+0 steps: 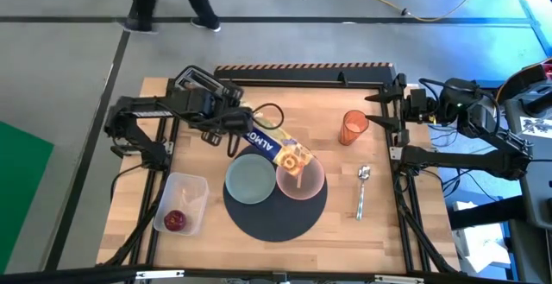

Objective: Arrange a breakfast setting
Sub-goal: Pour the cereal into the light pink bowl

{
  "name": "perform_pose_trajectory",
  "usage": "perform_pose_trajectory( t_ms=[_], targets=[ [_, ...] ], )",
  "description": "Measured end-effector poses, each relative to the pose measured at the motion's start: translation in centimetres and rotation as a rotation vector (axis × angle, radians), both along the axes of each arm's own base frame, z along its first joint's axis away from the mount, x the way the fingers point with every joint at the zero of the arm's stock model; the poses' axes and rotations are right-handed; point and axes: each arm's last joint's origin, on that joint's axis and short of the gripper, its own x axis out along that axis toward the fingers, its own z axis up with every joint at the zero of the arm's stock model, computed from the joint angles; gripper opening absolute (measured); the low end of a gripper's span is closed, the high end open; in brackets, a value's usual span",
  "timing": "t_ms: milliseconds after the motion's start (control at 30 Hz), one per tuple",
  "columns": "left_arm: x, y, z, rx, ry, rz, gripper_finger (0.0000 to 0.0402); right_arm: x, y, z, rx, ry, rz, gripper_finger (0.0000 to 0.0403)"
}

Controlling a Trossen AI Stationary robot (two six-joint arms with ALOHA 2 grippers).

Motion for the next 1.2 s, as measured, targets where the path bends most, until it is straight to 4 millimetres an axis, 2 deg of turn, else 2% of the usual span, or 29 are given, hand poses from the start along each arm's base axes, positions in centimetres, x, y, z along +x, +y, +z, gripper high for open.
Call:
perform_pose_trajectory(
  t_ms=[267,700,1000,1200],
  targets=[
    [1.3,-0.7,-1.1,0.108,0.097,-0.078,0.0198,0.0,0.0,0.0,0.000,0.000,-0.003,0.0221],
    [1.4,-2.7,-0.9,0.244,0.137,-0.190,0.0198,0.0,0.0,0.0,0.001,0.000,-0.004,0.0221],
    [1.5,-3.3,-0.8,0.280,0.124,-0.212,0.0198,0.0,-0.1,0.0,-0.001,-0.001,-0.018,0.0221],
    [2.3,-3.8,-1.3,0.320,0.150,-0.251,0.0198,0.0,-0.1,0.0,-0.001,-0.002,-0.020,0.0221]
  ],
)
